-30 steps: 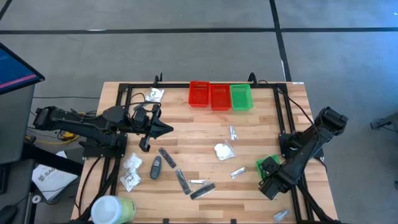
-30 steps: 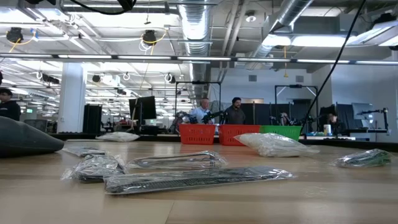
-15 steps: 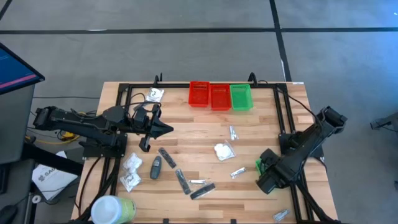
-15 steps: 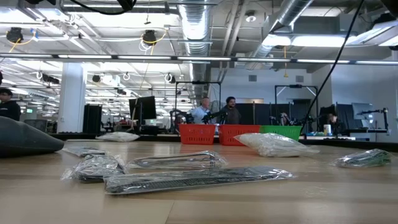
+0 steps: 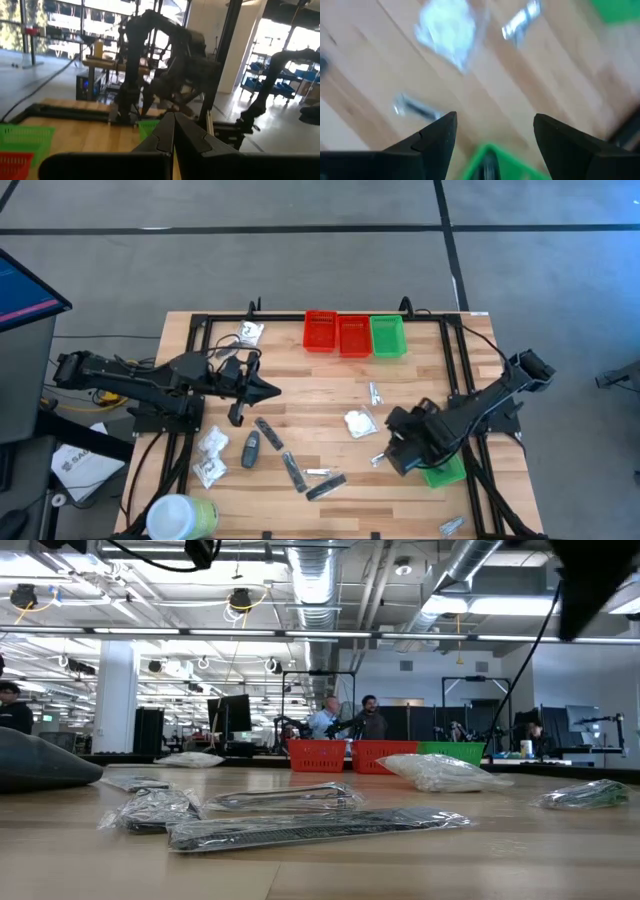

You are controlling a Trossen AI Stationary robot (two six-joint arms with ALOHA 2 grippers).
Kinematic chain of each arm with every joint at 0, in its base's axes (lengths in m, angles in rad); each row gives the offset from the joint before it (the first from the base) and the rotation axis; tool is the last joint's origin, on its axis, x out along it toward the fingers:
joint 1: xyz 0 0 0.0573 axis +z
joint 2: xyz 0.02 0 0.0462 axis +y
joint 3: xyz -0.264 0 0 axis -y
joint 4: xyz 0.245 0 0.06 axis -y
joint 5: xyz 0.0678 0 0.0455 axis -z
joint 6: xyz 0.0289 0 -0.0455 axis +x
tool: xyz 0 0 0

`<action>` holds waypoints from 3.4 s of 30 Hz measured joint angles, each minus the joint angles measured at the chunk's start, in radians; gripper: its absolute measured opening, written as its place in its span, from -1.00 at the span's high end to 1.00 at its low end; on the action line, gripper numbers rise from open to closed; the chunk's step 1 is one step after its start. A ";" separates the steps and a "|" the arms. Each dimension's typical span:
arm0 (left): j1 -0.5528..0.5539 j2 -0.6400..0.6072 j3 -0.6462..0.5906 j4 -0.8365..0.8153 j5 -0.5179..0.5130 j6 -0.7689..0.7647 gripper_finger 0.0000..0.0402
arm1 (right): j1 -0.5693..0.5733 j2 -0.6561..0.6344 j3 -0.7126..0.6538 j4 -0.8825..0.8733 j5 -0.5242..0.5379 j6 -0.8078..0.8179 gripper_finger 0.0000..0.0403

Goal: Pick & Place Travel size toiletries

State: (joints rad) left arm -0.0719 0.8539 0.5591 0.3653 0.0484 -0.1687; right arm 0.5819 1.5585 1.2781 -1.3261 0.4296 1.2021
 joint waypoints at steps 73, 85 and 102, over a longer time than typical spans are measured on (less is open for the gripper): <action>0.105 0.259 0.042 -0.176 0.122 -0.038 0.99 | -0.640 -0.487 -0.769 1.132 -0.062 -0.277 -0.27; 0.105 0.146 -0.010 -0.161 0.074 -0.044 0.99 | -0.650 -0.173 -0.653 1.089 -0.118 -0.273 -0.27; 0.104 0.149 -0.011 -0.155 0.075 -0.046 0.99 | -0.683 0.108 -0.445 0.834 -0.172 -0.295 -0.27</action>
State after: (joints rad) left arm 0.0319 1.0031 0.5476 0.2106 0.1233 -0.2146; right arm -0.1010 1.6670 0.8333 -0.4923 0.2578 0.9070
